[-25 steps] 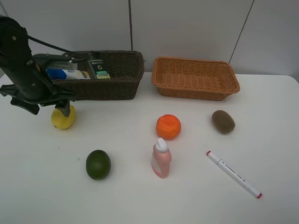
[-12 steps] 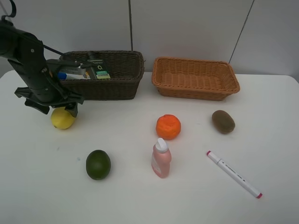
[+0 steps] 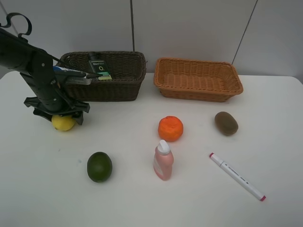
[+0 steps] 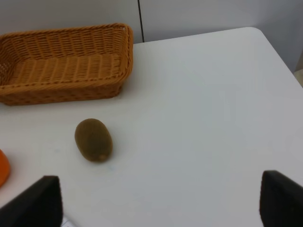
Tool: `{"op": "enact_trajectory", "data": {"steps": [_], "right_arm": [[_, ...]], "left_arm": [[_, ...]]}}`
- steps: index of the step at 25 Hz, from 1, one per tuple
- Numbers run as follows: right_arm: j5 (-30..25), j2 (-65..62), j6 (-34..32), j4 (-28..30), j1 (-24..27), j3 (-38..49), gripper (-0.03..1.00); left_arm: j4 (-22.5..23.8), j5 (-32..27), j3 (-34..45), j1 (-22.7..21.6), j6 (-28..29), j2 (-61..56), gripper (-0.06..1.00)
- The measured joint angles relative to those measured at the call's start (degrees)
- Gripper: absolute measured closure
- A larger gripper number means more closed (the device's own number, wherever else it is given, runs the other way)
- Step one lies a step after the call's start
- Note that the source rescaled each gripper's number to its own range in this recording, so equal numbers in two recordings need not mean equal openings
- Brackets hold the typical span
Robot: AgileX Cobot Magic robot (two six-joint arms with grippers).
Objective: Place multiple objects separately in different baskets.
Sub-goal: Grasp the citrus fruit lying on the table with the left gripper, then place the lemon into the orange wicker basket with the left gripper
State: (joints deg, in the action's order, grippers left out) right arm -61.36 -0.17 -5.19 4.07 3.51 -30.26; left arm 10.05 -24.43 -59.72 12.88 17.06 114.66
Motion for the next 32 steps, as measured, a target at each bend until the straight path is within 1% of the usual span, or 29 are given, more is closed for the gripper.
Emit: {"op": "enact_trajectory", "data": {"steps": [1,2,3,4,10,11,13,16,18,19,21,25,29,32], "right_arm": [[0.00,0.00,0.00,0.00,0.00,0.00,-0.02],[0.00,0.00,0.00,0.00,0.00,0.00,-0.02],[0.00,0.00,0.00,0.00,0.00,0.00,-0.02],[0.00,0.00,0.00,0.00,0.00,0.00,-0.02],[0.00,0.00,0.00,0.00,0.00,0.00,-0.02],[0.00,0.00,0.00,0.00,0.00,0.00,-0.02],[0.00,0.00,0.00,0.00,0.00,0.00,-0.02],[0.00,0.00,0.00,0.00,0.00,0.00,-0.02],[0.00,0.00,0.00,0.00,0.00,0.00,-0.02],[0.00,0.00,0.00,0.00,0.00,0.00,-0.02],[0.00,0.00,0.00,0.00,0.00,0.00,-0.02],[0.00,0.00,0.00,0.00,0.00,0.00,-0.02],[0.00,0.00,0.00,0.00,0.00,0.00,-0.02],[0.00,0.00,0.00,0.00,0.00,0.00,-0.02]], "left_arm": [[0.00,0.12,0.00,0.00,0.14,0.10,0.02],[0.00,0.19,0.00,0.00,0.19,0.19,0.12],[0.06,0.19,0.00,0.00,0.32,0.41,0.24],[0.06,0.19,0.00,0.00,0.32,0.70,0.39],[0.18,-0.76,-0.38,0.00,0.32,0.94,0.38],[0.18,-1.28,-0.49,0.00,0.32,0.81,0.38],[-0.30,-4.22,-0.46,0.00,0.27,-0.13,0.38],[-2.31,-7.68,-0.52,0.81,-1.02,-4.46,0.38],[-4.86,-9.96,-2.81,2.57,-3.87,-7.59,0.38],[-6.42,-11.38,-4.82,3.98,-5.32,-9.06,0.38],[-9.35,-13.62,-11.40,6.93,-8.22,-9.76,0.38],[-14.01,-16.55,-25.96,12.27,-9.90,-7.00,0.38],[-17.51,-17.89,-41.94,16.02,-10.24,1.79,0.38],[-18.82,-17.60,-54.42,18.06,-10.24,11.39,0.38]]}}
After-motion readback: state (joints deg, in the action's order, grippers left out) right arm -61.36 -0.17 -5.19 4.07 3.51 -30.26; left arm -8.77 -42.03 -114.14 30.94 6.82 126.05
